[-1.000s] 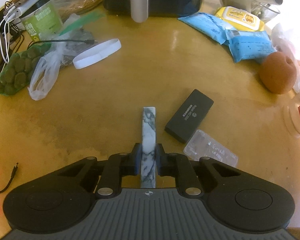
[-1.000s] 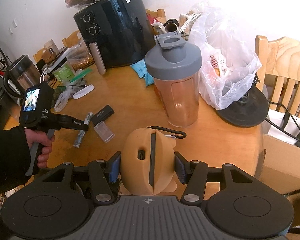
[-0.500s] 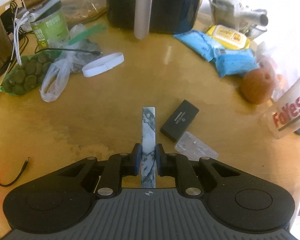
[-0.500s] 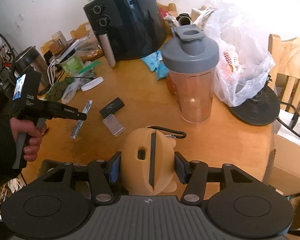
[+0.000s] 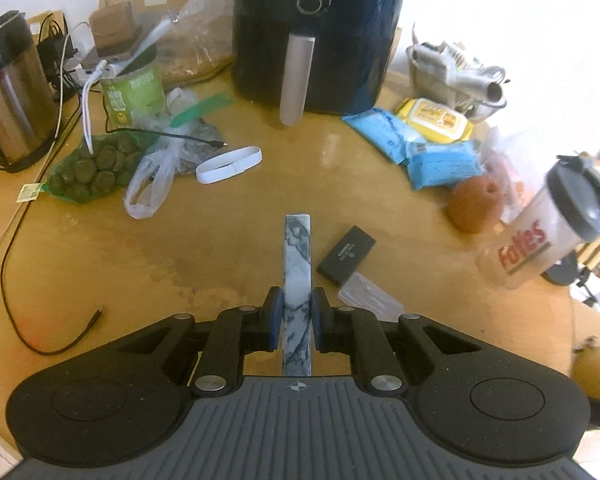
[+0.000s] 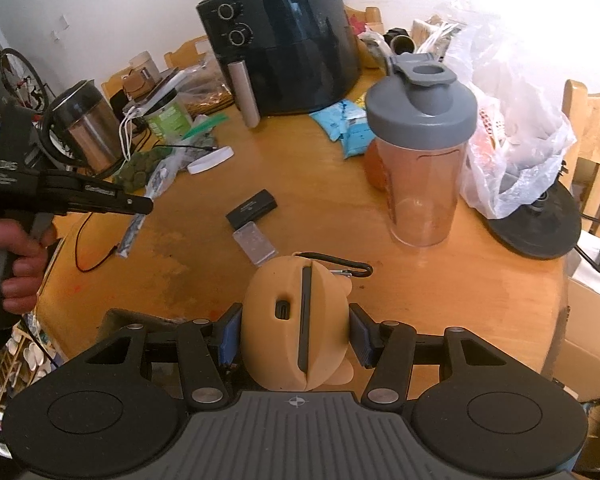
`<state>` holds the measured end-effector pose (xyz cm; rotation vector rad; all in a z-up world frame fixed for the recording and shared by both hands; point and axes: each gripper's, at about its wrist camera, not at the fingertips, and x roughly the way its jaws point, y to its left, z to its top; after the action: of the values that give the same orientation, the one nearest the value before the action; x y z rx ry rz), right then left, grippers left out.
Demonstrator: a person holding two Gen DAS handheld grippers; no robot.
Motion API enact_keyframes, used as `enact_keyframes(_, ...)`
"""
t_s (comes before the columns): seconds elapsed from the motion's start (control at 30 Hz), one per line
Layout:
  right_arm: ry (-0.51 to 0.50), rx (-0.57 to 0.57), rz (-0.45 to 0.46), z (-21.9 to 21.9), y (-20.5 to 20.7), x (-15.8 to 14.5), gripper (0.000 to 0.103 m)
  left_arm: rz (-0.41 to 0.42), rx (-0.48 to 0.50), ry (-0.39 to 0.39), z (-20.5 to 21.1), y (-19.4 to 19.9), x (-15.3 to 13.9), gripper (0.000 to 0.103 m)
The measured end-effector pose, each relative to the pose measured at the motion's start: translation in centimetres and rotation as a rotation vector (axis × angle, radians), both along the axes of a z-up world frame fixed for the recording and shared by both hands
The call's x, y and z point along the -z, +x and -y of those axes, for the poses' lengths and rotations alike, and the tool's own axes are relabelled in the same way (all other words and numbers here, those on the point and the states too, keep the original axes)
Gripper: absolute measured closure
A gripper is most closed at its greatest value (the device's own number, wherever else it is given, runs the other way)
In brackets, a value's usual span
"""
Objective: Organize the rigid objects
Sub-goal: 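Carry the marble strip and the tan case toward the box with both tools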
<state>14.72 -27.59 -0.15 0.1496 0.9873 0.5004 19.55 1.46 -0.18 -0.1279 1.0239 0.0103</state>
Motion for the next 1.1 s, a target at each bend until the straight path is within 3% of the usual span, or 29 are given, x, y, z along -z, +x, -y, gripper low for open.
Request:
enact_keyframes(0.43, 0.014, -0.047, 0.034, -2.6, -0.4, -1.3, 0.046, 0.056, 0.063, -0.072, 0.2, -5.9, -4.0, 0.087)
enact_keyframes(0.87, -0.003, -0.01, 0.0, -3.7, -2.6, -0.5, 0.046, 0.019, 0.068, -0.149, -0.5, -11.1, -2.3, 0.087)
enact_keyframes(1.1, -0.017, 0.025, 0.004, -4.0, -3.3, -0.6, 0.046, -0.019, 0.081, -0.181, -0.3, -11.9, -0.9, 0.087)
